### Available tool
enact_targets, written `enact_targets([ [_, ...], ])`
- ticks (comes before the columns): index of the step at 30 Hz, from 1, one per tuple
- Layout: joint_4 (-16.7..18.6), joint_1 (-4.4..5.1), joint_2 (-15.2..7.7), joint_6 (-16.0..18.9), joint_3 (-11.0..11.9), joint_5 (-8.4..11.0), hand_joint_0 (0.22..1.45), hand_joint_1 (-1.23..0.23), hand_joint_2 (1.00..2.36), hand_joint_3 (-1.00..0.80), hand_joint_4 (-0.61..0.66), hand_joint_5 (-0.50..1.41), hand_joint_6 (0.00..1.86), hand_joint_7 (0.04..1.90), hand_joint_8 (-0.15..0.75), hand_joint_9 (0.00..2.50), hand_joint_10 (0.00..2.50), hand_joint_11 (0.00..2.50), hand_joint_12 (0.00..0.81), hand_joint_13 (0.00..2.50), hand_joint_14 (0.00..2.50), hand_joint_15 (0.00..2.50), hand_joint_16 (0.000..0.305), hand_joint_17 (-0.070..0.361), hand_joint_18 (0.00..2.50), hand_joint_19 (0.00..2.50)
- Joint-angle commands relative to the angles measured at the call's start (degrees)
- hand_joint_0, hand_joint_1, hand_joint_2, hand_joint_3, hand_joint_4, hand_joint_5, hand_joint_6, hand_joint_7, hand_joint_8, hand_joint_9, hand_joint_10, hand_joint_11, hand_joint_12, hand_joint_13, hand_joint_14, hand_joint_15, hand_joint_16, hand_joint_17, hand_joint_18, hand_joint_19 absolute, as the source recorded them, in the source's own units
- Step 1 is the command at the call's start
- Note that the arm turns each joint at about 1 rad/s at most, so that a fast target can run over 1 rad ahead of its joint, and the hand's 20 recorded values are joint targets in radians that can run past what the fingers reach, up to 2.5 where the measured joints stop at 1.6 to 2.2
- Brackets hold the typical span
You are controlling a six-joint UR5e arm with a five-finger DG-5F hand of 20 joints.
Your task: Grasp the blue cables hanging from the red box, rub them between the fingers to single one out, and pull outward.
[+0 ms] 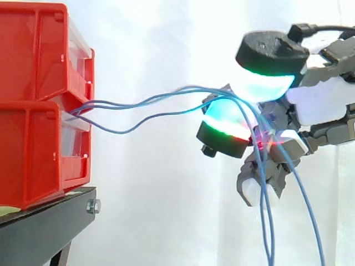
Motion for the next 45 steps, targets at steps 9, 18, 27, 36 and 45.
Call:
enact_targets([
  [9,0.0,0.12,0.0,0.3,0.0,-0.08,0.56,-0.73,1.01,-0.23,0.05,-0.11,0.91,0.99,0.397,1.25,0.01,0.90,0.435,0.91,0.02,0.51,0.062,0.140,0.84,0.37],
  [18,0.1,0.03,0.0,0.8,0.0,-0.08,0.56,-0.58,1.01,-0.21,0.08,-0.10,0.85,0.96,0.396,1.27,0.02,0.79,0.435,0.91,0.02,0.47,0.065,0.145,0.84,0.37],
  [27,0.2,0.03,0.0,4.0,0.0,-0.08,0.56,-0.56,1.01,-0.22,0.10,-0.10,0.84,1.00,0.410,1.27,0.02,0.83,0.440,0.90,0.02,0.48,0.064,0.145,0.84,0.37],
  [36,0.0,0.03,0.0,4.3,0.0,0.01,0.56,-0.75,1.01,-0.15,0.11,-0.13,0.89,0.97,0.405,1.24,0.02,0.93,0.441,0.89,0.02,0.51,0.063,0.141,0.84,0.36],
  [45,0.0,0.03,0.0,5.1,0.0,-0.26,0.55,-0.61,1.01,-0.18,0.11,-0.11,0.88,0.97,0.411,1.27,0.02,0.83,0.448,0.92,0.02,0.50,0.067,0.151,0.87,0.37],
])
